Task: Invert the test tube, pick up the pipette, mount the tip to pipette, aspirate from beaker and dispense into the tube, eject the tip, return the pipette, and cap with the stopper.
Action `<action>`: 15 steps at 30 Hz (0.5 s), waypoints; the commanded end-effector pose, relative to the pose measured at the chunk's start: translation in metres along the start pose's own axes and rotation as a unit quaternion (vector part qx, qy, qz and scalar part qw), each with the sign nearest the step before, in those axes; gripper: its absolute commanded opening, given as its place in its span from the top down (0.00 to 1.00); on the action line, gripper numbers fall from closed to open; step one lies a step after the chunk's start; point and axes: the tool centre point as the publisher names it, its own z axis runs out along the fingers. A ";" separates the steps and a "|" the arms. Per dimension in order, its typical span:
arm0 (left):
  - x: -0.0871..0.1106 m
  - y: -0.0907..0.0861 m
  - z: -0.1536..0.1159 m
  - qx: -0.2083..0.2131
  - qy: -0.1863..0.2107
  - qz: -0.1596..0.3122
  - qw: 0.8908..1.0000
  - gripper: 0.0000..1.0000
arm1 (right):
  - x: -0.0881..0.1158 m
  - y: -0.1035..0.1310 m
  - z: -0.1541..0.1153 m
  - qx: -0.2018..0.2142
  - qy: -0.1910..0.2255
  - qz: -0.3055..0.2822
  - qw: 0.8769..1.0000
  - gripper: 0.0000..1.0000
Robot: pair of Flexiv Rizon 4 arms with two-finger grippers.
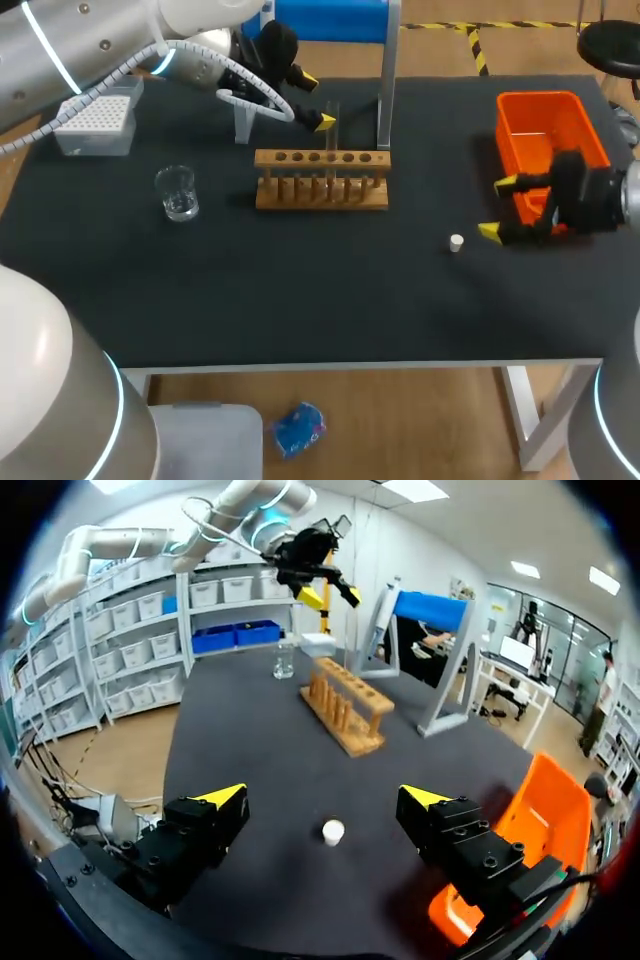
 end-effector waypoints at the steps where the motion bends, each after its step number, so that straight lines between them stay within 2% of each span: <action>1: -0.004 0.001 0.000 0.001 0.008 0.001 1.000 0.00 | 0.006 -0.020 0.009 0.008 -0.016 0.009 1.000 0.00; 7: -0.004 0.001 0.000 0.001 0.008 0.001 1.000 0.00 | 0.007 -0.037 0.020 0.013 -0.023 0.033 0.999 0.00; 15: -0.004 0.001 0.000 0.001 0.008 0.001 1.000 0.00 | 0.010 -0.046 0.034 0.013 -0.039 0.060 0.997 0.00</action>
